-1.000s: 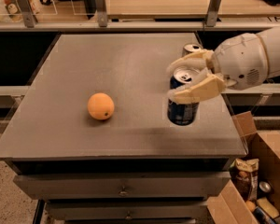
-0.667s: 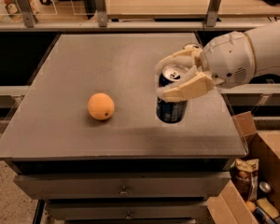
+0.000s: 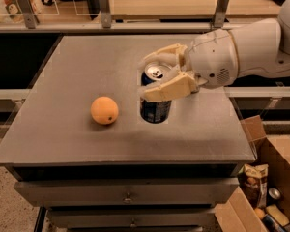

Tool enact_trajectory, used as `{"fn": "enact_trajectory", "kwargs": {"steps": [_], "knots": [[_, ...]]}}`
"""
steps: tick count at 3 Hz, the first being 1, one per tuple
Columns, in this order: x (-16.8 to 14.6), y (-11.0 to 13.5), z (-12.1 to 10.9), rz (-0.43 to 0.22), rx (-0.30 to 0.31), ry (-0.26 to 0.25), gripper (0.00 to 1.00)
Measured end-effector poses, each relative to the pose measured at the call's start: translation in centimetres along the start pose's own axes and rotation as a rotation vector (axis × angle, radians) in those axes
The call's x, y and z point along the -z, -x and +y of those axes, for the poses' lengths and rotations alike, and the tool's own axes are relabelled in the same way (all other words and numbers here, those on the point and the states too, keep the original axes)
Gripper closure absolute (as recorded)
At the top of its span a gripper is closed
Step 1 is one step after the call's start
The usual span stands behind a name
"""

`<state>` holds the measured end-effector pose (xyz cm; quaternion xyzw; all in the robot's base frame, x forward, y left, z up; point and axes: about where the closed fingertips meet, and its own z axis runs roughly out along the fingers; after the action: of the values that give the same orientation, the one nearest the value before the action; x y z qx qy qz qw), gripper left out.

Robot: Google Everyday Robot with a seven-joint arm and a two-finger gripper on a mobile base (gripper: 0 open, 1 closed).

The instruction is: Move pepsi can near orange

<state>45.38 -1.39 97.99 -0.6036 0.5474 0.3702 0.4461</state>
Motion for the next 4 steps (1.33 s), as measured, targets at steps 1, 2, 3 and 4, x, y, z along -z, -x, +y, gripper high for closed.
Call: {"fn": "enact_trajectory", "kwargs": {"steps": [1,2,3,4], "knots": [[-2.1,1.4,-0.2,-0.027,0.037,0.003,1.0],[-3.0,1.6,-0.1,-0.031,0.044,0.0,1.0],[-4.9,1.0,0.2,-0.034,0.049,-0.001,1.0],[-6.9,0.2,0.5,-0.037,0.053,0.011,0.82]]}}
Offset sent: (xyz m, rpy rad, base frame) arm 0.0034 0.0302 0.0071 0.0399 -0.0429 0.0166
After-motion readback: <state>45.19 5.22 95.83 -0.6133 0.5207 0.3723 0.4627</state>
